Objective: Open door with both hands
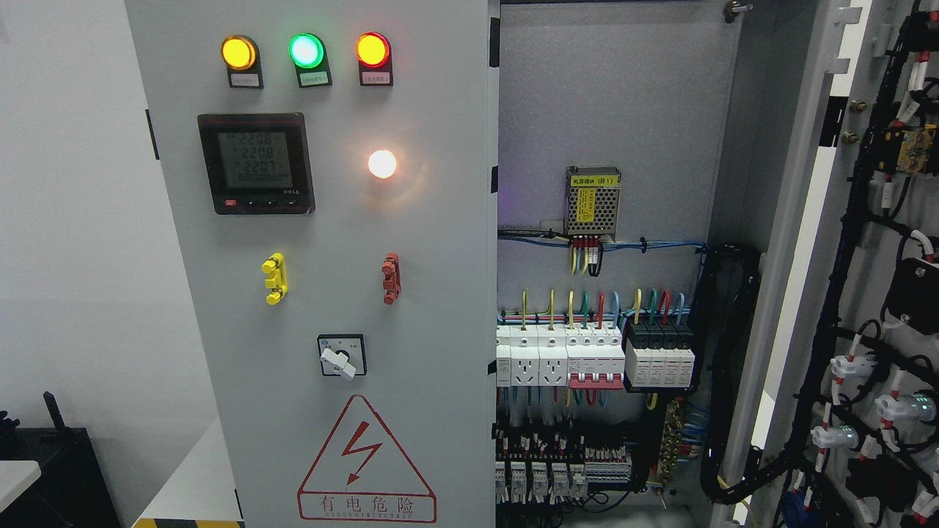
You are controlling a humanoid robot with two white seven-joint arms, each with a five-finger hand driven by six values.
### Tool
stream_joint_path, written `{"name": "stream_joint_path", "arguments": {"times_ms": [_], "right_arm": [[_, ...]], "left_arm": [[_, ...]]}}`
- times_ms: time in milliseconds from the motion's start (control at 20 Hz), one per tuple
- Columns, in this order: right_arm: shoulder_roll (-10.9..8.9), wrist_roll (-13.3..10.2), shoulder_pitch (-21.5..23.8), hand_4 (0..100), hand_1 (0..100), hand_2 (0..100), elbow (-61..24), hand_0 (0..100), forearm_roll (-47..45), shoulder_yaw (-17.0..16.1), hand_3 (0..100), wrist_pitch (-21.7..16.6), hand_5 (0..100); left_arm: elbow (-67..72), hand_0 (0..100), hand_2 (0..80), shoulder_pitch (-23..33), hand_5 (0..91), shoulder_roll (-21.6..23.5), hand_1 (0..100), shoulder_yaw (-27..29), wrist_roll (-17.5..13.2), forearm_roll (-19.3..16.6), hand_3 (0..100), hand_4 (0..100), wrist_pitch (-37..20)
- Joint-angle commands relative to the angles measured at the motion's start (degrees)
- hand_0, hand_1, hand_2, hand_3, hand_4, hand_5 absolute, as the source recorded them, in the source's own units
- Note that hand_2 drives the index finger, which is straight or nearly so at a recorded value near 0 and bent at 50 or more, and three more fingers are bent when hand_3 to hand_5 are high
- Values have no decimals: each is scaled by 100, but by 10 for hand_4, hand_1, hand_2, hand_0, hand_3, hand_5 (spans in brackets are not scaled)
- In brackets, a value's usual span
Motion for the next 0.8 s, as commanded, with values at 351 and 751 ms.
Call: {"name": "stream_joint_path", "arguments": {"times_ms": [351, 751], "right_arm": [[-231, -3, 1438, 0, 0, 0, -3308, 0, -4, 39, 0, -564, 0], [-240, -3, 2124, 0, 0, 0, -4776, 0, -4, 57, 0, -599, 0]], "left_arm": [[-24, 0, 0, -1, 0, -193, 0, -34, -3, -50, 0, 43, 0], [-24, 0, 0, -1, 0, -193, 0, -34, -3, -50, 0, 42, 9]]}}
